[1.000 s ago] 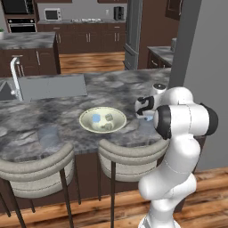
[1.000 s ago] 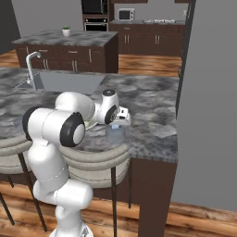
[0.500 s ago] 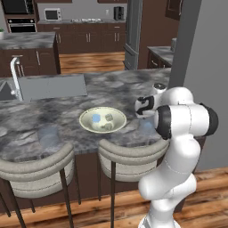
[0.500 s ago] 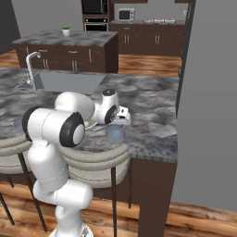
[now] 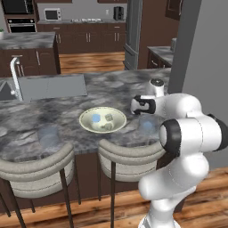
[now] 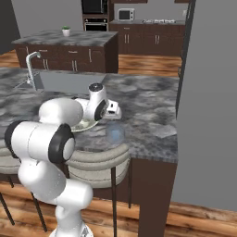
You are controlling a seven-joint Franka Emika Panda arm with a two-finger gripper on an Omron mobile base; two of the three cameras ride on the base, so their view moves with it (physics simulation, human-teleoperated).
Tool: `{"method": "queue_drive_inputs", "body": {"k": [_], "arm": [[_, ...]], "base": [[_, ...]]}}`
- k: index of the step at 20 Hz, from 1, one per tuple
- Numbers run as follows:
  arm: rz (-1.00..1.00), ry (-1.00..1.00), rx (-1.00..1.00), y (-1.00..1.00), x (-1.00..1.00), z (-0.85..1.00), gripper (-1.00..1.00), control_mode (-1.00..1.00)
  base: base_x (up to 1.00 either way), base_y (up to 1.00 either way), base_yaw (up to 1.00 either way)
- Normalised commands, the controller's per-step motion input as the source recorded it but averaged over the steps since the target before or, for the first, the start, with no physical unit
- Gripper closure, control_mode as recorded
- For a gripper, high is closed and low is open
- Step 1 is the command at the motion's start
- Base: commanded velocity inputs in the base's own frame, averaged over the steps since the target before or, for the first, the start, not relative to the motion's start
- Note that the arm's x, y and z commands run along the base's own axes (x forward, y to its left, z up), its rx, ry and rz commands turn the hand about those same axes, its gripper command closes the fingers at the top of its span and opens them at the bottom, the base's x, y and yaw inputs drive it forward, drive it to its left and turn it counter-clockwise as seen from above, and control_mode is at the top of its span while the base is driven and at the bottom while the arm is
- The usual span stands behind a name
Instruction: There are four ice cubes in the ice bowl. Place two ice cubes in each glass of water.
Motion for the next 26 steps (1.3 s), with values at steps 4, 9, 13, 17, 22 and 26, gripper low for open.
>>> {"method": "queue_drive_inputs", "body": {"k": [4, 9, 13, 17, 22, 26], "arm": [[-0.06, 0.0, 0.01, 1.0, 0.0, 0.36, -1.0, -1.0], [-0.06, -0.01, 0.06, 1.0, 0.1, 0.18, -1.0, -1.0], [-0.02, -0.08, 0.05, 0.94, 0.06, -0.15, -1.0, -1.0], [0.0, 0.0, 0.02, 0.28, 0.29, -0.14, -1.0, -1.0], [0.03, 0.0, 0.0, 0.0, 0.85, -0.32, -1.0, -1.0], [0.06, 0.0, 0.0, 0.02, 0.77, -0.58, -1.0, -1.0]], "base": [[0.0, 0.0, 0.0], [0.0, 0.0, 0.0], [0.0, 0.0, 0.0], [0.0, 0.0, 0.0], [0.0, 0.0, 0.0], [0.0, 0.0, 0.0]]}}
